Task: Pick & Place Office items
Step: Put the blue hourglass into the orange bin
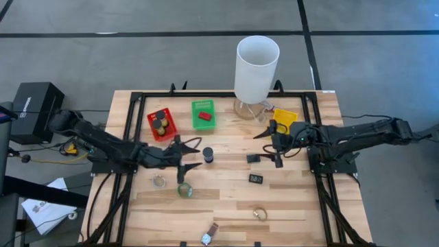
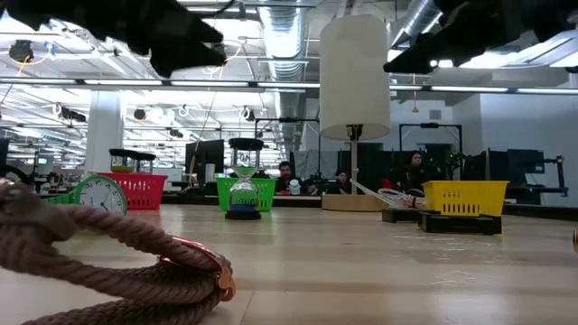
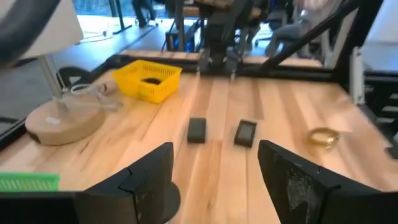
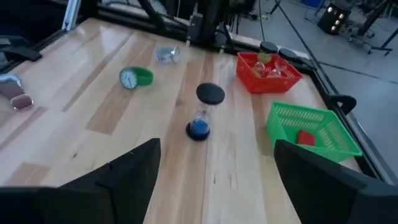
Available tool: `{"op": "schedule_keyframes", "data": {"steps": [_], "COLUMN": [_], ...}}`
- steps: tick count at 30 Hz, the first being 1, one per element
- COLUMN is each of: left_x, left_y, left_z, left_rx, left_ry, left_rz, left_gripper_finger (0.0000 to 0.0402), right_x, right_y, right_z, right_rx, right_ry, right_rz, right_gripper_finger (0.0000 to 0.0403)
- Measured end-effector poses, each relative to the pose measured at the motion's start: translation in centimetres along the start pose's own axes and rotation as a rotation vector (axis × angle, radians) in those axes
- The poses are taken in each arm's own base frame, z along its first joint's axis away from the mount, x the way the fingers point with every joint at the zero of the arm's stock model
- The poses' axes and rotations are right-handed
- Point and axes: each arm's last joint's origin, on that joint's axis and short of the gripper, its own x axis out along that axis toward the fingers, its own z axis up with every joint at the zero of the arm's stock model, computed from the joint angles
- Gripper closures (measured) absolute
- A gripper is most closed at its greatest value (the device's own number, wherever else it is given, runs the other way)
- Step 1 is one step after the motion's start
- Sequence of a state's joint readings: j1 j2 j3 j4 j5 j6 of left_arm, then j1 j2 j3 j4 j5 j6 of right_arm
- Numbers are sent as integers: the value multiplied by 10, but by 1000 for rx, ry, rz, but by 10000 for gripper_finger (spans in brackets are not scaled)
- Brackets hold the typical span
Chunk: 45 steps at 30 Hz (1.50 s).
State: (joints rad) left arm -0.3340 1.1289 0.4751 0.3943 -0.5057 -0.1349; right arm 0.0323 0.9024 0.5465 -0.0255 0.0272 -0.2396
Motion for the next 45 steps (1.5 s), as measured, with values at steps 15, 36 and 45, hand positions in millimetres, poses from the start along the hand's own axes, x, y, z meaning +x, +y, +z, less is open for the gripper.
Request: {"op": "schedule_keyframes", "data": {"steps": [15, 36, 45], "left_x": [45, 104, 110], "left_y": [31, 46, 46], "left_z": [-18, 35, 23], "left_rx": [-24, 88, 60], "left_ry": [70, 572, 626], "left_rz": [39, -53, -30], "left_gripper_finger": [116, 100, 100], "right_x": [0, 0, 0], "right_y": [-1, -7, -12], "right_z": [1, 6, 4], "right_rx": [5, 5, 16], "right_ry": [-10, -71, -53], "right_rz": [-5, -42, -64], "right_gripper_finger": [96, 96, 96]}}
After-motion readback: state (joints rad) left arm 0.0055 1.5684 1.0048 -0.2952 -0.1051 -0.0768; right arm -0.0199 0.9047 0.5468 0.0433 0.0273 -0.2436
